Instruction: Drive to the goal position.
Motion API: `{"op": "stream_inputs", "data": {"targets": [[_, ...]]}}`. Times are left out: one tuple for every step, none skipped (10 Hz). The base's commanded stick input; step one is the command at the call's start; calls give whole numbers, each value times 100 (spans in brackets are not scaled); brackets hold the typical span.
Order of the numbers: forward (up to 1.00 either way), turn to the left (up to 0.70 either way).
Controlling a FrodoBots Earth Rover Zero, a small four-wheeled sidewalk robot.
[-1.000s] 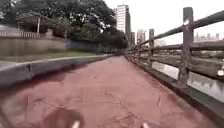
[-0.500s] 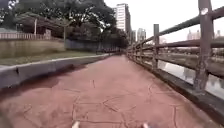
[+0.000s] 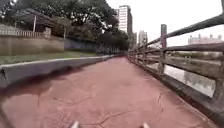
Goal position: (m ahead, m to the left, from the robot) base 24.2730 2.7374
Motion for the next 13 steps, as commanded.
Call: {"op": "stream_inputs", "data": {"targets": [[70,0],[70,0],[70,0],[70,0],[70,0],[70,0],[70,0],[70,0],[70,0],[70,0],[70,0],[70,0],[70,0]]}}
